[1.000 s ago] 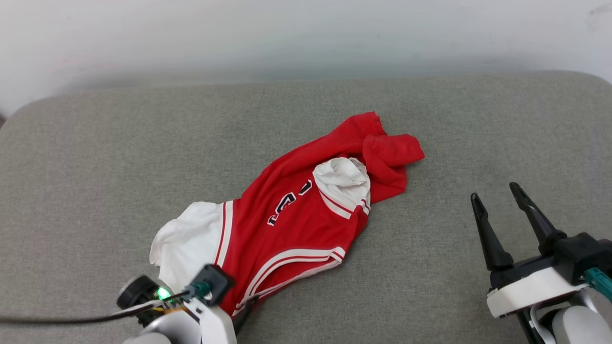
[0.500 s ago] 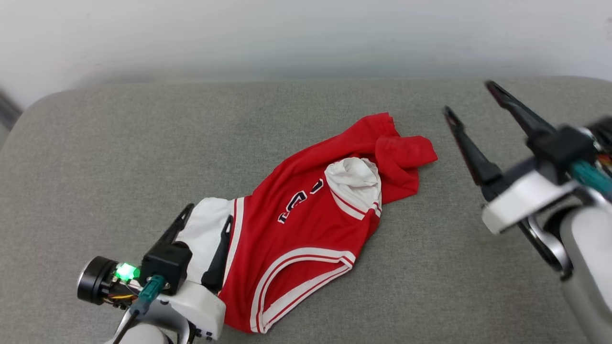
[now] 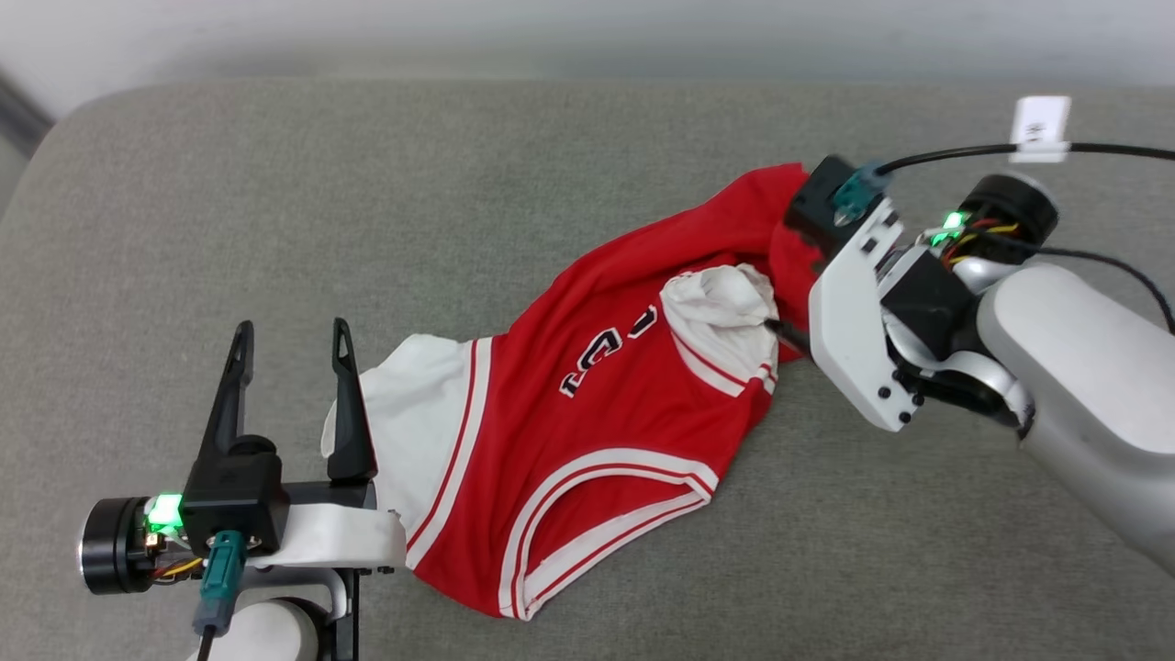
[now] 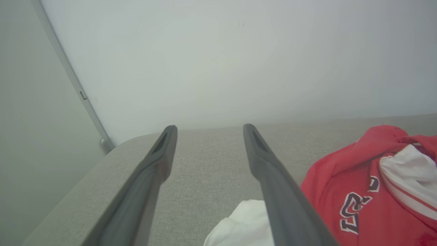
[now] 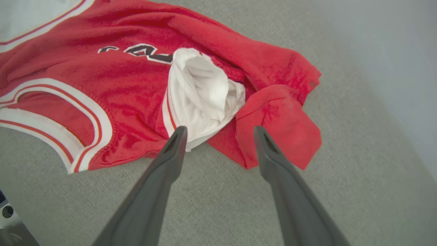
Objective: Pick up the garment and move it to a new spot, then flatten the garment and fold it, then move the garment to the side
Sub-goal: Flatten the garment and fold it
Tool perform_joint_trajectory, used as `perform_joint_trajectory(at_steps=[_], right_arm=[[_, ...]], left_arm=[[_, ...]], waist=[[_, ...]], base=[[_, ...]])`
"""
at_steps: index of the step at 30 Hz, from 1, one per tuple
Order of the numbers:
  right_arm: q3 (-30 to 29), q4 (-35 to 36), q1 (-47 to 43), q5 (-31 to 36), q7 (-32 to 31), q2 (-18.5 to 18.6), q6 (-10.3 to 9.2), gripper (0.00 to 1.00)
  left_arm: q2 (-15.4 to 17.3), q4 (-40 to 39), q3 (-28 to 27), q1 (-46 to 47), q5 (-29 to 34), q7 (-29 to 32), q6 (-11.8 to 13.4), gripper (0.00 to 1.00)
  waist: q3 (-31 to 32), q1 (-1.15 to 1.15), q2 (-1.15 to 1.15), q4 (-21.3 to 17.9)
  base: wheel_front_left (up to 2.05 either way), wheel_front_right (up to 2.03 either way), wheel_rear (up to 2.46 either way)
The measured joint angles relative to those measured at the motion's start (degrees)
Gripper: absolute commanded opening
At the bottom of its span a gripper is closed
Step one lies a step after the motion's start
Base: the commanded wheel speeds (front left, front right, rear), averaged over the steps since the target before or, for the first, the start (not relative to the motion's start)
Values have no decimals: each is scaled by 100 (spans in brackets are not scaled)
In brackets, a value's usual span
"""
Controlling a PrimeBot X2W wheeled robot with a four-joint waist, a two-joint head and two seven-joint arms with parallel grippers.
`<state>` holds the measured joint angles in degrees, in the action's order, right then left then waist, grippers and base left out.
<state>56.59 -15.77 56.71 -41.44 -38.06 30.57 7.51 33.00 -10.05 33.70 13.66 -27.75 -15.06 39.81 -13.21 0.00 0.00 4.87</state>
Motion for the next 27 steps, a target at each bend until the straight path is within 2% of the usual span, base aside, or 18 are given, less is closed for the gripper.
perform_joint_trajectory(at_steps=[4,9,15,16,17,18,23,27], right_arm=[[377,-433,185,-308,-314,-90,0,100],[809,-906,213,-509,-245,-282,0,100],[1328,-1032,49,-695,-110,-272,-8,100],[1359,-1033,42,-705,-65,-271,-11,68],[1388,-1033,31,-720,-16,-272,-11,14],[1417,-1027,25,-745,32,-276,-11,0],[1575,-903,-42,-843,678,-199,1,0],[1567,-521,-23,-799,1344,202,1,0]], left_arm=[[-357,-2,-479,-209,311,-1,-243,100],[-772,92,-928,-353,642,-1,-623,100],[-1160,235,-1365,-432,964,-1,-1051,100],[-1211,266,-1423,-450,1007,-1,-1116,100],[-1258,285,-1484,-471,1054,-1,-1171,100],[-1304,305,-1540,-494,1096,-1,-1221,100],[-1493,398,-1824,-616,1262,-1,-1450,100],[-1614,488,-2037,-805,1372,-1,-1593,100]], waist=[[-199,0,0,117],[-449,0,0,237],[-581,0,0,291],[-585,0,0,280],[-583,0,0,264],[-578,0,0,245],[-472,0,0,131],[-289,0,0,26]], base=[[0,0,0],[0,0,0],[0,0,0],[0,0,0],[0,0,0],[0,0,0],[0,0,0],[0,0,0]])
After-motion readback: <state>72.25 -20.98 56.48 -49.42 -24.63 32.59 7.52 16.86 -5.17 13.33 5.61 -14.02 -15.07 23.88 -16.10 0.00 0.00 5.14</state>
